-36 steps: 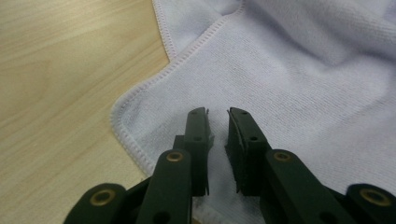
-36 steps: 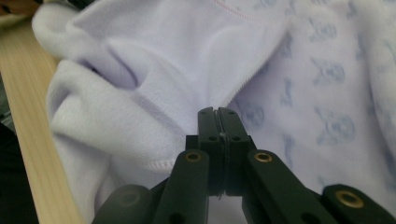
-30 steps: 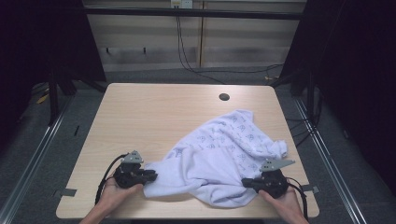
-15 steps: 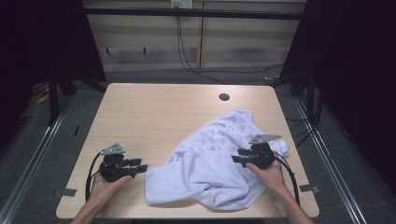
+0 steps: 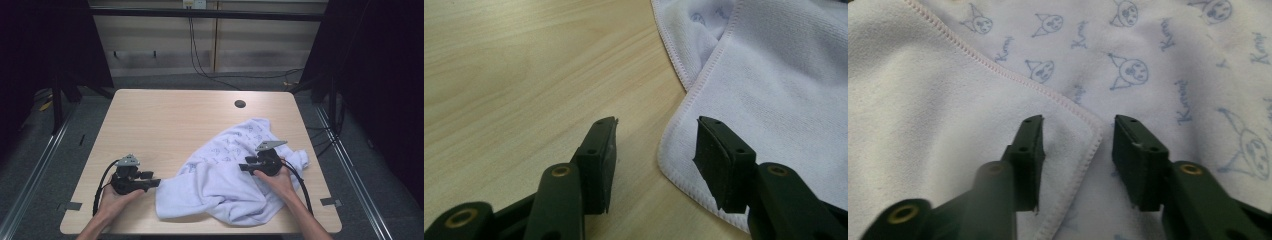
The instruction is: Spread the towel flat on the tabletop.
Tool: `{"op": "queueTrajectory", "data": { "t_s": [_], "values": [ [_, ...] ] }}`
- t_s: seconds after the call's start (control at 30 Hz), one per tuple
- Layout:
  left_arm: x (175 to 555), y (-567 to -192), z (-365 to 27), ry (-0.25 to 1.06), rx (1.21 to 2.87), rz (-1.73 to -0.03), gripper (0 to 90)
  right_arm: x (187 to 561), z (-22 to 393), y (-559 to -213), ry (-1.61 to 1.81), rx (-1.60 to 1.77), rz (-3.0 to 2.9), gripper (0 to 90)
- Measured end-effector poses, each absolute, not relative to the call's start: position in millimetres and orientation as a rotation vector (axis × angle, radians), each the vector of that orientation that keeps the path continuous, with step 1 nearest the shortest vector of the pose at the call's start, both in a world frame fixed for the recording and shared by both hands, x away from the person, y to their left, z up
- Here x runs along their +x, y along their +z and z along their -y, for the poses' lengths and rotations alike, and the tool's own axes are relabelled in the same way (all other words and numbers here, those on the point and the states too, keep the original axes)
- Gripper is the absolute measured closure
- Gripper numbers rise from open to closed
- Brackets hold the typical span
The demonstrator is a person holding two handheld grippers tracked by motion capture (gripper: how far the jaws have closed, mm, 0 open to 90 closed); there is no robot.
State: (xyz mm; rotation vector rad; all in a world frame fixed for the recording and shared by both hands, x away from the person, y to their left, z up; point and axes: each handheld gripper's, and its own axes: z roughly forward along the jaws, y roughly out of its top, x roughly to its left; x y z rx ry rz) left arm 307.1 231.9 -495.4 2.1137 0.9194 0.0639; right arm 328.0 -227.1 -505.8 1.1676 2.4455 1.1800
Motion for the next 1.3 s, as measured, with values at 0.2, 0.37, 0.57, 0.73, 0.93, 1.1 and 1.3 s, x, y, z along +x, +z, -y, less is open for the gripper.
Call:
{"op": "queueTrajectory", "data": {
  "t_s": [0.2, 0.37, 0.57, 0.73, 0.93, 1.1, 1.3],
  "values": [
    [307, -499, -229, 0.043, 2.120, -0.924, 48.7, 321, 226, -494, 1.278, 1.123, -2.448, 87.6],
    [306, -499, -224, 0.036, 2.139, -0.878, 48.7, 311, 244, -475, 1.322, 1.153, -2.356, 88.1],
    [298, -499, -206, 0.103, 2.222, -0.727, 65.0, 303, 258, -472, 1.298, 1.188, -2.324, 87.9],
    [289, -496, -193, 0.101, 2.281, -0.642, 85.2, 297, 266, -472, 1.286, 1.205, -2.316, 87.8],
    [293, -493, -205, 0.019, 2.215, -0.702, 87.3, 284, 282, -470, 1.292, 1.275, -2.315, 87.7],
    [305, -465, -210, 0.050, 2.036, -0.713, 87.5, 272, 297, -460, 1.305, 1.277, -2.307, 87.9],
    [341, -427, -202, 0.151, 1.910, -0.723, 87.5, 298, 311, -419, 1.399, 1.311, -2.135, 88.0]
  ]
}}
